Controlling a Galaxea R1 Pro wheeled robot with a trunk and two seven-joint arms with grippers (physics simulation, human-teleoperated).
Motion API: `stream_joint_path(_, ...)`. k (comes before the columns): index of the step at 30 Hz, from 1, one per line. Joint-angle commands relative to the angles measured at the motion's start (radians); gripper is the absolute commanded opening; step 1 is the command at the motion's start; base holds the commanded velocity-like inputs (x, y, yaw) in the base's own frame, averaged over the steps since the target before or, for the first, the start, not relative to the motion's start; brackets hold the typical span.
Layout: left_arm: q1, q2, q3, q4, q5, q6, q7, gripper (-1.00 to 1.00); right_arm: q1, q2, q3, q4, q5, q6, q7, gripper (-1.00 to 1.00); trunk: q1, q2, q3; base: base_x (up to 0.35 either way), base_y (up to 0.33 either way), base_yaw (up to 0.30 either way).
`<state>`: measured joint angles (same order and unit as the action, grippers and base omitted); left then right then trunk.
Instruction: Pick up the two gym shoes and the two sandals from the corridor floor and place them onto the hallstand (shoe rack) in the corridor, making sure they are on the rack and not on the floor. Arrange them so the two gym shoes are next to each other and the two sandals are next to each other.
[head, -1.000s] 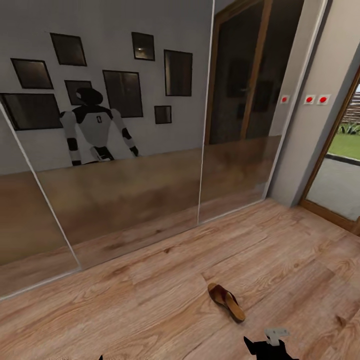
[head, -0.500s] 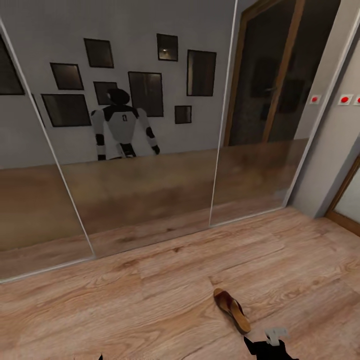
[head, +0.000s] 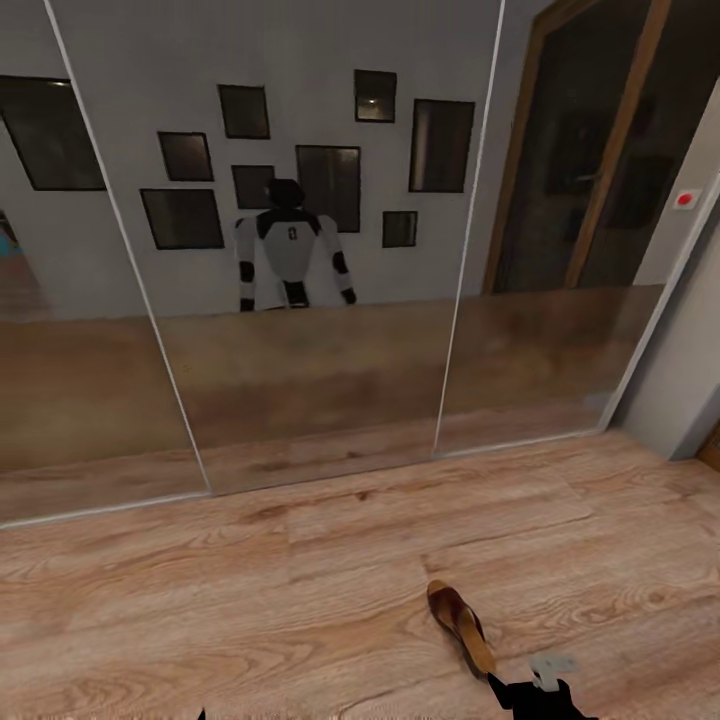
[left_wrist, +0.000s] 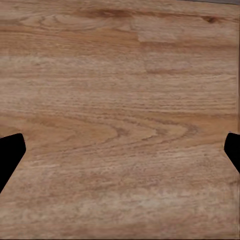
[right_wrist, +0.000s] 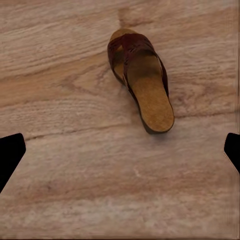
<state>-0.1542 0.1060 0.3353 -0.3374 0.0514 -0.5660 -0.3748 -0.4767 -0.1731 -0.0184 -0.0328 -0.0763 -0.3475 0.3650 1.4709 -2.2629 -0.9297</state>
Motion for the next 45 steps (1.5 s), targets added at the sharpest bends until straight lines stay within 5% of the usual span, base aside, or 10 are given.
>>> stream_joint_path(1,-0.001,0.000,0.005,0.001,0.005,0.000,-0.010,1.00,0.000,0.000,-0.002,0.001,-0.008,-0.001,0.008,1.00,-0.001,0.000,-0.001,-0.182,-0.232,0.082)
stream_joint_path(14,-0.001,0.000,0.005,0.001,0.005,0.000,-0.010,1.00,0.000,-0.003,-0.002,0.002,-0.006,-0.002,0.009,1.00,-0.001,0.000,-0.001,-0.196,-0.169,0.023)
stream_joint_path(45,-0.001,0.000,0.005,0.000,0.005,0.001,-0.010,1.00,0.000,0.000,-0.002,-0.001,-0.007,-0.001,0.008,1.00,-0.001,0.000,-0.002,-0.004,-0.003,0.018)
